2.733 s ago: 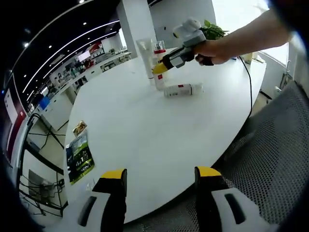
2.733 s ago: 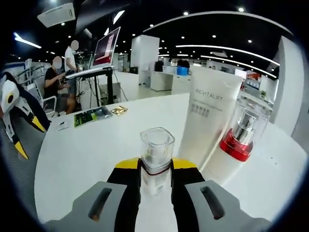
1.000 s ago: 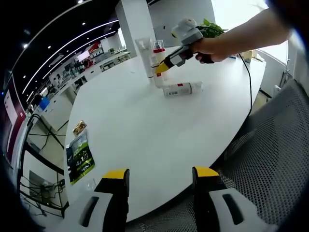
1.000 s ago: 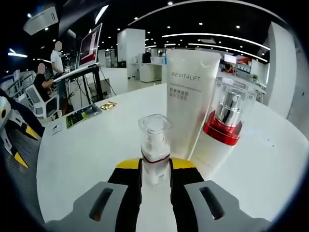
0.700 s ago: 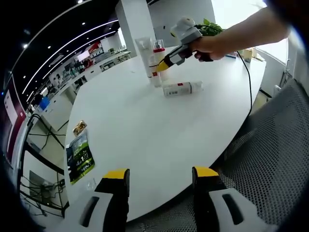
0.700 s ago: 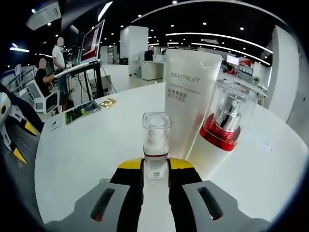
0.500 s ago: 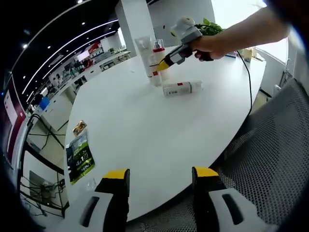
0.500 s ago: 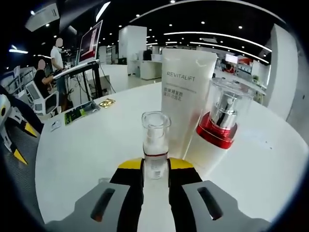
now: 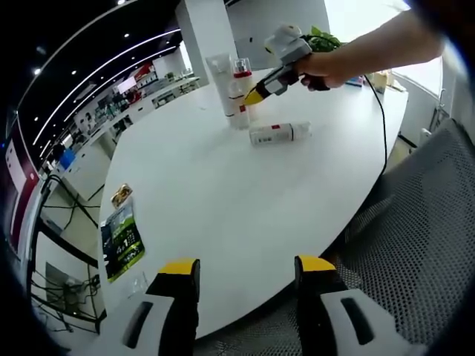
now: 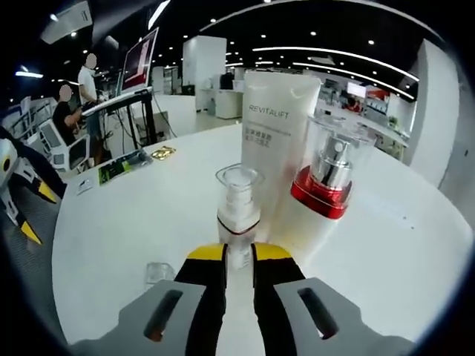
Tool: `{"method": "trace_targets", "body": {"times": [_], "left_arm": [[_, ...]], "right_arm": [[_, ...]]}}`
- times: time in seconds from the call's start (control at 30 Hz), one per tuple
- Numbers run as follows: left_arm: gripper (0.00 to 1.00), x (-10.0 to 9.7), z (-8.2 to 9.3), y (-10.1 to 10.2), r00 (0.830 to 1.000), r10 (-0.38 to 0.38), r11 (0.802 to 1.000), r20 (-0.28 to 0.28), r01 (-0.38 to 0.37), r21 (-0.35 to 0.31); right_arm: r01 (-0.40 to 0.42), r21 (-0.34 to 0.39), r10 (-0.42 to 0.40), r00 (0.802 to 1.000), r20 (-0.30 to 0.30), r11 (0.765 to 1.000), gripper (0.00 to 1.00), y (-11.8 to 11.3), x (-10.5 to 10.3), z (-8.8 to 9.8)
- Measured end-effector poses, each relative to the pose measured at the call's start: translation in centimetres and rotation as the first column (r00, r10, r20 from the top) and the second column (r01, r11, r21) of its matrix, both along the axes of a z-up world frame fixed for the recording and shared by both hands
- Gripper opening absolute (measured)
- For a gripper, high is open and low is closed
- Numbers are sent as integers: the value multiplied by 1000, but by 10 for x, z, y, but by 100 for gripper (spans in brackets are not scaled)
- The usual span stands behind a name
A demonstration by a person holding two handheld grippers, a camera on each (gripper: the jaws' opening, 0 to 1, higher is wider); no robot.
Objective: Arrange the skincare products in the storage area until every visible bottle or jar stands upright without overlapping.
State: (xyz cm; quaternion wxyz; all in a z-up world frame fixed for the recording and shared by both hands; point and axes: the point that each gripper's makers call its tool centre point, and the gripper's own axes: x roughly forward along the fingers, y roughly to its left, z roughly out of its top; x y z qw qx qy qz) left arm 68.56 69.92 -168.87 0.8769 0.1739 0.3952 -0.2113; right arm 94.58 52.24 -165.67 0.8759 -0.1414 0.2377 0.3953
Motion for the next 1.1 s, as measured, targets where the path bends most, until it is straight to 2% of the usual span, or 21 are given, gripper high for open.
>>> {"method": "trace_targets", "body": {"times": [0.4, 0.57, 0.63, 0.73, 0.8, 0.87, 1.0, 1.1], "left_arm": [[52, 0, 0, 1, 1000, 3, 1000, -1, -3, 4], [52, 0, 0, 1, 1000, 5, 1000, 2, -5, 4], [52, 1, 1, 1, 1000, 7, 1000, 3, -7, 3], [52, 1, 2, 2, 1000, 11, 1000, 8, -11, 2], [52, 2, 3, 2, 1000, 13, 1000, 11, -13, 1], [52, 2, 3, 2, 1000, 12, 1000, 11, -12, 1], [52, 3, 3, 3, 1000, 16, 1000, 16, -16, 2], [52, 4, 5, 3, 999, 18, 1000, 29, -18, -1]], "right_arm": [[-5, 14, 5, 1000, -8, 1000, 13, 4, 3, 0], [56, 34, -54, 996, -74, 998, 21, -4, -6, -4], [87, 74, -77, 988, -133, 993, 25, -8, -16, -7], [100, 105, -84, 985, -152, 989, 30, -14, -29, -7], [122, 147, -94, 978, -185, 982, 34, -18, -44, -6], [122, 160, -92, 978, -185, 979, 39, -22, -56, -6], [108, 165, -74, 976, -203, 980, 43, -28, -80, -12], [62, 142, -34, 980, -194, 988, 47, -29, -100, -17]]}}
